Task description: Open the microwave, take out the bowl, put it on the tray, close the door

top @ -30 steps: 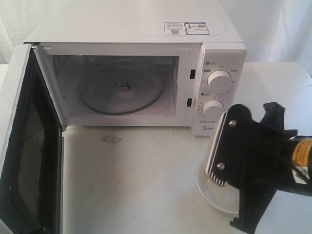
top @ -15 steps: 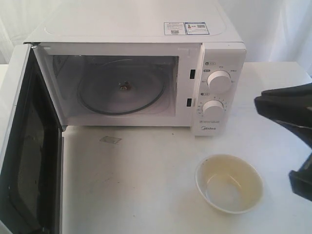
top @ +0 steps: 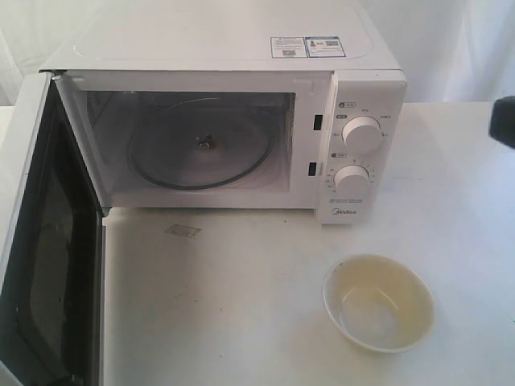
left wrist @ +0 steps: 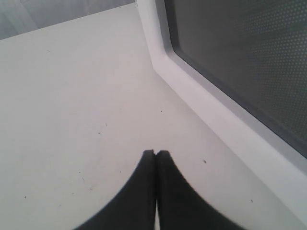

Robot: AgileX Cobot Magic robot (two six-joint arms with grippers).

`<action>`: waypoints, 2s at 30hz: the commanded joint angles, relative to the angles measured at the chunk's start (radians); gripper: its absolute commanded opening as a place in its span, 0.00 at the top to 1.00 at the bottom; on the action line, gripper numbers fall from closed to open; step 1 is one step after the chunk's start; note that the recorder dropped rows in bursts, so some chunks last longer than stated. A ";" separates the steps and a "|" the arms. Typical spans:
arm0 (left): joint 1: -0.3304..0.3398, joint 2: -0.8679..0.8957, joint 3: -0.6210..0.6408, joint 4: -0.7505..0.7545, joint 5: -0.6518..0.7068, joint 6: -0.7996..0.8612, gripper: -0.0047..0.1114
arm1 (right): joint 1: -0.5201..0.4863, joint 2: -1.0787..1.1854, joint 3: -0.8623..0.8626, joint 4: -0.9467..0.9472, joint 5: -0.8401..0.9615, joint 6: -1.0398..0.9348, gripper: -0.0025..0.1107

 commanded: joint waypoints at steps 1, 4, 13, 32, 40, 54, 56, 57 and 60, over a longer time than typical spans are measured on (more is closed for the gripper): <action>0.000 -0.003 0.003 -0.009 0.001 -0.007 0.96 | -0.011 -0.098 0.041 0.003 -0.026 0.030 0.98; 0.000 -0.003 0.003 -0.009 0.001 -0.007 0.96 | -0.011 -0.113 0.064 0.001 -0.008 0.030 0.98; 0.000 -0.003 0.003 -0.009 0.001 -0.007 0.96 | -0.011 -0.113 0.137 0.004 -0.001 0.030 0.98; 0.000 -0.003 0.003 -0.009 0.001 -0.007 0.96 | -0.011 -0.113 0.137 0.054 0.042 0.055 0.98; 0.000 -0.003 0.003 -0.009 0.001 -0.007 0.96 | -0.011 -0.113 0.137 0.052 0.042 0.055 0.98; 0.000 -0.003 0.003 0.037 0.001 0.012 0.96 | -0.011 -0.113 0.137 0.052 0.042 0.055 0.98; 0.000 -0.003 0.003 0.037 0.001 0.012 0.96 | -0.011 -0.113 0.137 0.052 0.042 0.055 0.98; 0.000 -0.003 0.003 0.037 0.001 0.012 0.96 | -0.011 -0.113 0.137 0.052 0.042 0.055 0.98; 0.000 -0.003 0.003 0.037 0.001 0.012 0.96 | -0.011 -0.113 0.135 0.050 0.059 0.052 0.98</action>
